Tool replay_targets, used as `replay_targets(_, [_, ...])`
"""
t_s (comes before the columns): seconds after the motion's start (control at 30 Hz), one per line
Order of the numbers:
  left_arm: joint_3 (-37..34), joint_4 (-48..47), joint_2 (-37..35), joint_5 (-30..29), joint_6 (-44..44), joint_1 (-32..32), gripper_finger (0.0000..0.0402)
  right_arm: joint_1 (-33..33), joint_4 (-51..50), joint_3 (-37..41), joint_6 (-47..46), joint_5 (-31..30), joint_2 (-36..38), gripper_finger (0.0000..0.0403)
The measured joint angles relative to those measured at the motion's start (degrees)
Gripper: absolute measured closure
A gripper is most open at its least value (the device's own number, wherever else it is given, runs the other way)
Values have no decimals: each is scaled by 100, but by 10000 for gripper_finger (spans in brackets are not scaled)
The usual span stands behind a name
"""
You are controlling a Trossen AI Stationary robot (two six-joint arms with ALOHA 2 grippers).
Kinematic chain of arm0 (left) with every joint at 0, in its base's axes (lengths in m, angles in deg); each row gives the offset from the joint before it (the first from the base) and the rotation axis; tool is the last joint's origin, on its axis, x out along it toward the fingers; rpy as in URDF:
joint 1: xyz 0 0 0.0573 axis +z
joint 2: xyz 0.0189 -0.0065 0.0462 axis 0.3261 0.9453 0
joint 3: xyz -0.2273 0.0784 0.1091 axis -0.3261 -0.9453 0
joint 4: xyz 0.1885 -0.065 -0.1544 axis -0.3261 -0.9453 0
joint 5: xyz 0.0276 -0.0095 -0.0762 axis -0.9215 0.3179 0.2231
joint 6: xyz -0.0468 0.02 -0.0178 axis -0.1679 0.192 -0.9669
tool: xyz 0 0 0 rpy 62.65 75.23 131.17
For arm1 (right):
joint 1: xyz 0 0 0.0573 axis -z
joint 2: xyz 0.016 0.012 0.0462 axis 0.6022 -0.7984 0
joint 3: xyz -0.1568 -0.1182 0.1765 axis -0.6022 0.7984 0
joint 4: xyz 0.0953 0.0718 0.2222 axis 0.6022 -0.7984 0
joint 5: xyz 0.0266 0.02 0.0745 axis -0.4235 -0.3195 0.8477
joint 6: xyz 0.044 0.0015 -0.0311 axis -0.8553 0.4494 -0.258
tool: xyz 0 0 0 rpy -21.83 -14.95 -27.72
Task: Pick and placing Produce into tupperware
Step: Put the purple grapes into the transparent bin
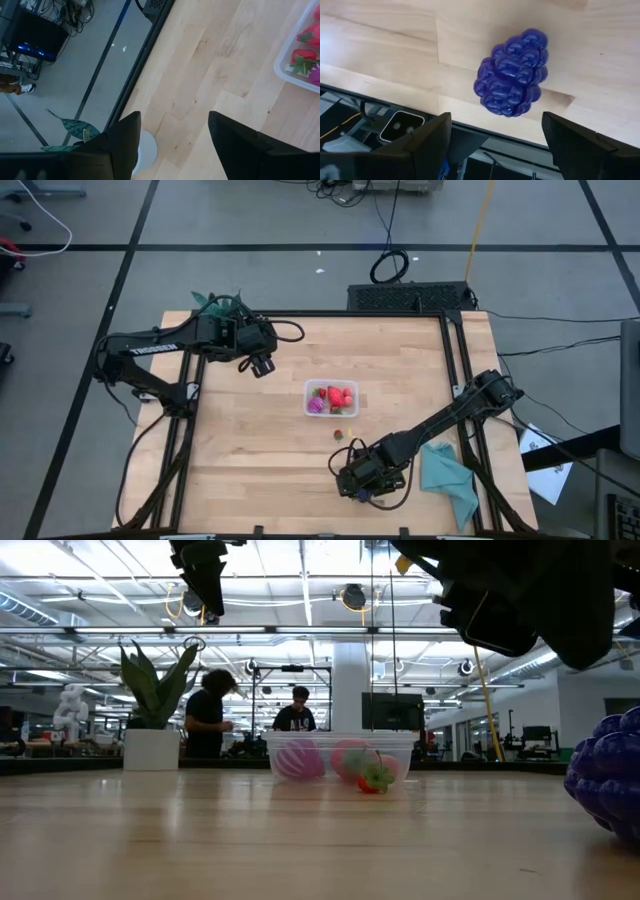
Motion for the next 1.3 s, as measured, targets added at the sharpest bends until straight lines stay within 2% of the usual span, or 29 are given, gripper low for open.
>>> replay_targets(0.33, [0, 0, 0, 2, -2, 0, 163, 4, 628, 518, -131, -4, 2, 99])
replay_targets(0.63, [0, 0, 0, 2, -2, 0, 163, 4, 2191, 1331, -323, -3, 2, 99])
replay_targets(0.8, [0, 0, 0, 2, 0, -2, 163, 9, 2740, 1668, -521, 15, 20, 99])
replay_targets(1.13, [0, 4, 0, 2, 0, -2, 163, 88, 2791, 1730, -445, 20, 22, 99])
replay_targets(1.3, [0, 7, 0, 2, 0, -2, 163, 145, 2769, 1730, -326, 24, 15, 115])
